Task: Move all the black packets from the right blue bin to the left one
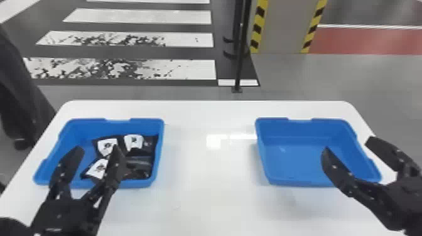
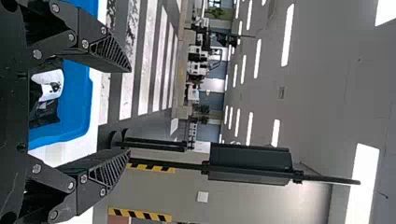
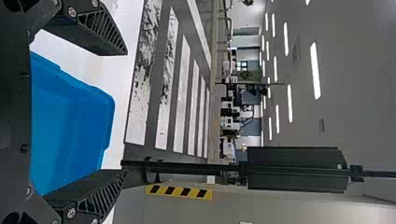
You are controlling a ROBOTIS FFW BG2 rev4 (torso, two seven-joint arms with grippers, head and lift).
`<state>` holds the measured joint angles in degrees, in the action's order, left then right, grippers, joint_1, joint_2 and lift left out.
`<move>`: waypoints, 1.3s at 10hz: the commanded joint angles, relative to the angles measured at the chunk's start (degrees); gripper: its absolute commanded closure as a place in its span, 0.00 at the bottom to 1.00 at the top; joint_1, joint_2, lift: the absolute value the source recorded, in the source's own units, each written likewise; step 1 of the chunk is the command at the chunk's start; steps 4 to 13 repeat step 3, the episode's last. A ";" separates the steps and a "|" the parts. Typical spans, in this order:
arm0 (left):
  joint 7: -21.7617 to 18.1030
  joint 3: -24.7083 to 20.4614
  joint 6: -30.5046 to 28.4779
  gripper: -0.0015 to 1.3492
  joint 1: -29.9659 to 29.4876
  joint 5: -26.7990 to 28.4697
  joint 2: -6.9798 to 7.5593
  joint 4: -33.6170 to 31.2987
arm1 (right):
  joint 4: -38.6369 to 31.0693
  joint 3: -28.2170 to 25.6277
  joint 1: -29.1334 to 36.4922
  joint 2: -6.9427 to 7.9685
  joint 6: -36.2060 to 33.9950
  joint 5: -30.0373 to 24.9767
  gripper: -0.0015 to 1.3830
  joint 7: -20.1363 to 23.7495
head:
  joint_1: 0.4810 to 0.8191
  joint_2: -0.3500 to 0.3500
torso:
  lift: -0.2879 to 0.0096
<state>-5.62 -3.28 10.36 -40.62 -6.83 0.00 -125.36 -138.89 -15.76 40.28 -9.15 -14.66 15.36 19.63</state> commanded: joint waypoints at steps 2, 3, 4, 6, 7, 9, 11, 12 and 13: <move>0.00 0.20 0.05 0.34 0.13 -0.02 -0.15 0.00 | -0.11 -0.01 0.08 0.00 0.04 0.07 0.10 -0.03 | 0.63 0.46 | 0.50; 0.00 0.20 0.19 0.34 -0.02 -0.02 -0.15 0.00 | 0.03 -0.01 0.08 0.00 0.04 0.18 0.10 -0.03 | 0.63 0.46 | 0.50; 0.00 0.20 0.19 0.34 -0.02 -0.02 -0.15 0.00 | 0.03 -0.01 0.08 0.00 0.04 0.18 0.10 -0.03 | 0.63 0.46 | 0.50; 0.00 0.20 0.19 0.34 -0.02 -0.02 -0.15 0.00 | 0.03 -0.01 0.08 0.00 0.04 0.18 0.10 -0.03 | 0.63 0.46 | 0.50; 0.00 0.20 0.19 0.34 -0.02 -0.02 -0.15 0.00 | 0.03 -0.01 0.08 0.00 0.04 0.18 0.10 -0.03 | 0.63 0.46 | 0.50; 0.00 0.20 0.19 0.34 -0.02 -0.02 -0.15 0.00 | 0.03 -0.01 0.08 0.00 0.04 0.18 0.10 -0.03 | 0.63 0.46 | 0.50; 0.00 0.20 0.19 0.34 -0.02 -0.02 -0.15 0.00 | 0.03 -0.01 0.08 0.00 0.04 0.18 0.10 -0.03 | 0.63 0.46 | 0.50; 0.00 0.20 0.19 0.34 -0.02 -0.02 -0.15 0.00 | 0.03 -0.01 0.08 0.00 0.04 0.18 0.10 -0.03 | 0.63 0.46 | 0.50; 0.00 0.20 0.19 0.34 -0.02 -0.02 -0.15 0.00 | 0.03 -0.01 0.08 0.00 0.04 0.18 0.10 -0.03 | 0.63 0.46 | 0.50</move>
